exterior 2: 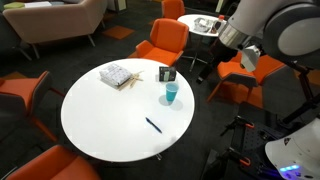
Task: Move the cup slightly on the table
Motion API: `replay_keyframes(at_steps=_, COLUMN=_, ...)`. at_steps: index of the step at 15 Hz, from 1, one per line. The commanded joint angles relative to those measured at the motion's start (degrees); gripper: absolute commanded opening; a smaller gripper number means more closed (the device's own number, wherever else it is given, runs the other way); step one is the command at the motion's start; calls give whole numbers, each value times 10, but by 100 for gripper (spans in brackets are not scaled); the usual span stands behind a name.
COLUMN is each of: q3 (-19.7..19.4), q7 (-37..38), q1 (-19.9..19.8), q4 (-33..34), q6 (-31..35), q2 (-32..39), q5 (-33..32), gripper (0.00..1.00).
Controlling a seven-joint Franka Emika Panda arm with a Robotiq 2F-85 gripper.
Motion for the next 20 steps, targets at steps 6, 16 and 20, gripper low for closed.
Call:
replay_keyframes(at_steps=6, q3=-42, q7=-71, q1=-9, q4=166, q6=52, q2=311, q5=34, gripper=100)
replay_keyframes(at_steps=16, q3=-32, q7=-71, q1=-58, q4=360, q6=56, q2=541, q5=32, gripper=100)
replay_keyframes(at_steps=20, q3=-22, q7=-76, q1=-76, q4=433, q6=49, q2=611, q5=36, gripper=100)
